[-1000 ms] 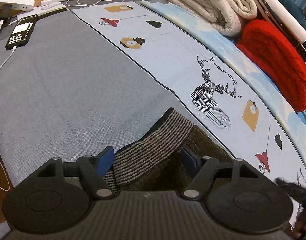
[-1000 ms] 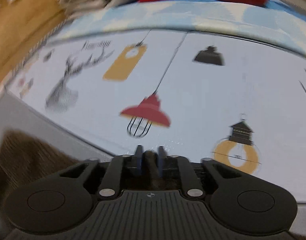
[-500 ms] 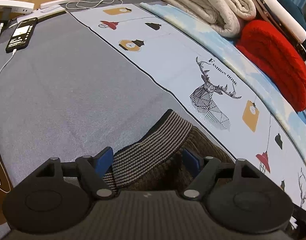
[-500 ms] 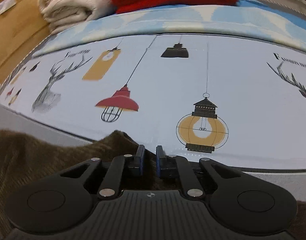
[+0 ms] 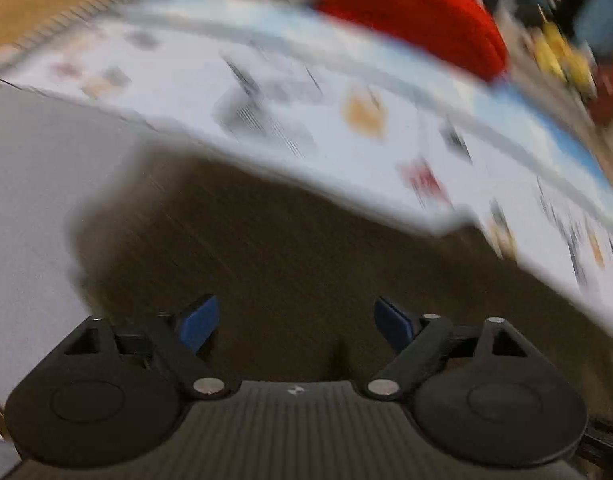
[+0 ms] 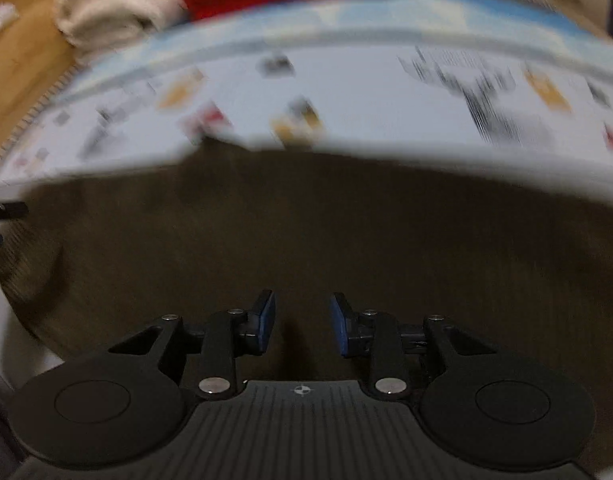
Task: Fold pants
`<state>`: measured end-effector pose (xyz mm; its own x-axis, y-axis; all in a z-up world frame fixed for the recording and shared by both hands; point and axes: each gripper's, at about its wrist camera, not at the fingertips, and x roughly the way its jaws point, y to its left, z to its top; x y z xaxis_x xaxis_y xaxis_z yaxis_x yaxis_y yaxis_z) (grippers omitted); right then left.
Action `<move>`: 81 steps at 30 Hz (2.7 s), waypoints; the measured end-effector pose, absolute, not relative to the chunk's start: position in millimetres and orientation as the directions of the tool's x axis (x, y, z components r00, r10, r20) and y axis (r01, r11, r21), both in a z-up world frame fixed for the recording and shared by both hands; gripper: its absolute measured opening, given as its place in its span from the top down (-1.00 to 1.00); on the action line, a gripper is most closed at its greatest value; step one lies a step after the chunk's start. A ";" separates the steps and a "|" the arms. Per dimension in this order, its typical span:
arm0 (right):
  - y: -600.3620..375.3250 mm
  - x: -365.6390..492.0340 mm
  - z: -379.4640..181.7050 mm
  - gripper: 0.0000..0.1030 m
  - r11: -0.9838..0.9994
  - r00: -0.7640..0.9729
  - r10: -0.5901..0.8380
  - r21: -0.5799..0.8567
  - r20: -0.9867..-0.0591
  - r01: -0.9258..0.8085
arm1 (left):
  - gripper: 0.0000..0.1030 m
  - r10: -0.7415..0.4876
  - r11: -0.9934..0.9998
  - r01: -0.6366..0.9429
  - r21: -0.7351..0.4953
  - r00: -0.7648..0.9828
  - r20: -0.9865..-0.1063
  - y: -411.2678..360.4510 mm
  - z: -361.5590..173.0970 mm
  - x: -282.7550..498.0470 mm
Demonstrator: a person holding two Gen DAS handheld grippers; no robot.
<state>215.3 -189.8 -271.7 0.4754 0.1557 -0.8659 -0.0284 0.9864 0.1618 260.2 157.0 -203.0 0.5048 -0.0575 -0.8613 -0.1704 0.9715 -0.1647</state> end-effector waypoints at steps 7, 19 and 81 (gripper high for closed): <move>-223.8 172.7 -245.1 0.18 0.985 0.530 0.147 0.172 -0.835 -0.002 | -0.87 0.116 0.985 0.062 0.159 0.437 -0.892 103.4 -230.2 246.5; -379.5 96.3 -211.8 0.09 0.848 0.581 0.071 0.356 -0.811 0.393 | -0.89 0.091 0.990 0.053 0.129 0.456 -0.885 52.6 -193.8 197.0; -626.5 19.1 -256.1 0.00 0.375 0.650 -0.055 0.588 -0.758 0.717 | -0.89 -0.032 0.992 0.125 0.023 0.418 -0.908 -137.9 -203.2 230.7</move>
<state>19.1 -626.5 -256.1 0.6502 -0.0547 -0.7578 0.7167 0.3751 0.5879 230.7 -137.9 -203.2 0.4181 -0.0318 -0.9079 0.1253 0.9919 0.0229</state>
